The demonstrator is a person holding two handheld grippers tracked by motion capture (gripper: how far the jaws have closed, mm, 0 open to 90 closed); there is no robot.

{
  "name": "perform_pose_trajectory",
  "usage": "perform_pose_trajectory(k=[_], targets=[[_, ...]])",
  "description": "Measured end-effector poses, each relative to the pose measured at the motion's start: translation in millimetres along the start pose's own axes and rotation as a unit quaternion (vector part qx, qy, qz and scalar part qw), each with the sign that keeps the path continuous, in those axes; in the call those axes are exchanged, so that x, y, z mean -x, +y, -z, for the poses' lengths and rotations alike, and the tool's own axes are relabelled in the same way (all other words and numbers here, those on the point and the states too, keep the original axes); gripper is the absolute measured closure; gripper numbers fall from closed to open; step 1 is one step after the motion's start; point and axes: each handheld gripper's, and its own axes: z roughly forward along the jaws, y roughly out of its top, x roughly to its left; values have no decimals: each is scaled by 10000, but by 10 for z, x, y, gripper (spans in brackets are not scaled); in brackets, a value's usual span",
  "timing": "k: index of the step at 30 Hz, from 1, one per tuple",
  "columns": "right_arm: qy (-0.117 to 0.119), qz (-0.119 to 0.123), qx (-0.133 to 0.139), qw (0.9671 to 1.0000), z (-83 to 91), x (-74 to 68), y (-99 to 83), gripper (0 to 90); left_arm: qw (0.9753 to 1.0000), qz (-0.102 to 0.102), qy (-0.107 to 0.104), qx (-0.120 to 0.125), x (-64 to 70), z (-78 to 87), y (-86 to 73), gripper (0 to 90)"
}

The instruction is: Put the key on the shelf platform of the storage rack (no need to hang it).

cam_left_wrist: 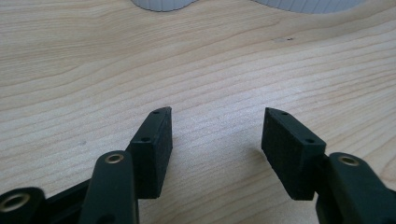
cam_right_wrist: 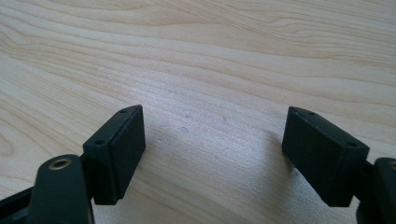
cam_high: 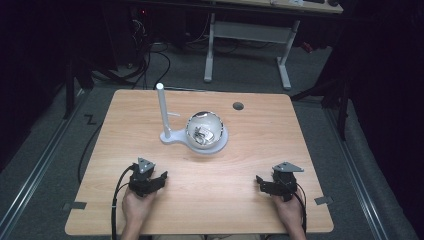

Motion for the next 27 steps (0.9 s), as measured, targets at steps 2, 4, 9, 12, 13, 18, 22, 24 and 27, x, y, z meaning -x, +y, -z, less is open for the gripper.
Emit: perform_pose_trajectory(k=[2, 4, 9, 12, 13, 18, 22, 24, 27], targets=[[0, 8, -1, 10000, 0, 1, 0, 218, 10000, -77, -32, 50, -9, -6, -16, 434], [0, 9, -1, 10000, 0, 1, 0, 218, 9999, -96, -42, 78, -12, -8, -25, 429], [-1, 5, -3, 10000, 1, 1, 0, 218, 9998, -157, -53, 144, -14, -13, -54, 422], [0, 18, 2, 10000, 0, 2, -1, 218, 9997, -206, -58, 139, -15, -12, -65, 414], [0, 20, 2, 10000, 0, 3, -1, 218, 9996, -221, -69, 133, -17, -13, -64, 412], [1, 18, 1, 10000, 0, 2, -1, 218, 9996, -240, -61, 147, -20, -18, -64, 396], [0, 10, 3, 10000, 0, 1, -2, 218, 9996, -243, -58, 154, -21, -22, -61, 387], [1, 23, 10, 10000, -1, 2, -2, 218, 9996, -229, -48, 155, -20, -22, -60, 382], [3, 16, 4, 10000, 0, 1, -2, 217, 9996, -227, -54, 142, -20, -21, -60, 379]])
